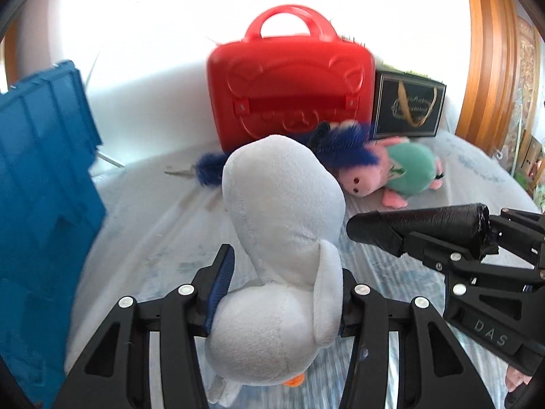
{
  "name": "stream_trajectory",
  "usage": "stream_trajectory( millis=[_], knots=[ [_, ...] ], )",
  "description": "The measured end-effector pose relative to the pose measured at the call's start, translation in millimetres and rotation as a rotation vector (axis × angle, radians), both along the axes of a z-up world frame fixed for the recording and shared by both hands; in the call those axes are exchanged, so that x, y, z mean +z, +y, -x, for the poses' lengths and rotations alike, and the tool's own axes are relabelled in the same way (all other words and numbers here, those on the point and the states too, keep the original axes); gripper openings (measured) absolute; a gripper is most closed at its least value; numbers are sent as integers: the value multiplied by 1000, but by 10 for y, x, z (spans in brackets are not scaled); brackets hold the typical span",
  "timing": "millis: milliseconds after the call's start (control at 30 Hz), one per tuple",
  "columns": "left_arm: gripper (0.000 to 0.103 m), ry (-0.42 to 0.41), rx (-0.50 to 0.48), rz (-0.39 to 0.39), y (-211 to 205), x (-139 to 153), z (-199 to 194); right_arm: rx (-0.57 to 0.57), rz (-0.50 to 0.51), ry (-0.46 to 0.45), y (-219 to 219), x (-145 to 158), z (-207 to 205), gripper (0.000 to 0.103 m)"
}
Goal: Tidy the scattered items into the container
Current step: 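Carry the duck plush and black roll over the blue crate with both tools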
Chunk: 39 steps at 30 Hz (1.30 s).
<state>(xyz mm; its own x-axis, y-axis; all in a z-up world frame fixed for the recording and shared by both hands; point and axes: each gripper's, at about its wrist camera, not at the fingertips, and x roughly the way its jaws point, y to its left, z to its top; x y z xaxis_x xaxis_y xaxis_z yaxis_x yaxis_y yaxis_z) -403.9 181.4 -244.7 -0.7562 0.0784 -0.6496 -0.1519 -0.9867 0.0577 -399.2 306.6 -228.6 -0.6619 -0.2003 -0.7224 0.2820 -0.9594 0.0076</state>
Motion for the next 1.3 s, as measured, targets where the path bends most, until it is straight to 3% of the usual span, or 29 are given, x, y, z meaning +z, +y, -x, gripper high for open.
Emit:
stream_trajectory(
  millis=[433, 733, 1033, 1300],
  knots=[
    [48, 111, 81, 2, -353, 1015, -779, 86, 28, 144, -346, 1178, -664, 35],
    [48, 214, 220, 20, -992, 1829, -1330, 229, 60, 269, -891, 2003, -1139, 35],
    [48, 292, 403, 55, -2238, 2405, -1961, 408, 114, 357, -2066, 2566, -1665, 35],
    [48, 205, 491, 62, -3705, 2328, -2188, 510, 147, 311, -3467, 2563, -2019, 35]
  ],
)
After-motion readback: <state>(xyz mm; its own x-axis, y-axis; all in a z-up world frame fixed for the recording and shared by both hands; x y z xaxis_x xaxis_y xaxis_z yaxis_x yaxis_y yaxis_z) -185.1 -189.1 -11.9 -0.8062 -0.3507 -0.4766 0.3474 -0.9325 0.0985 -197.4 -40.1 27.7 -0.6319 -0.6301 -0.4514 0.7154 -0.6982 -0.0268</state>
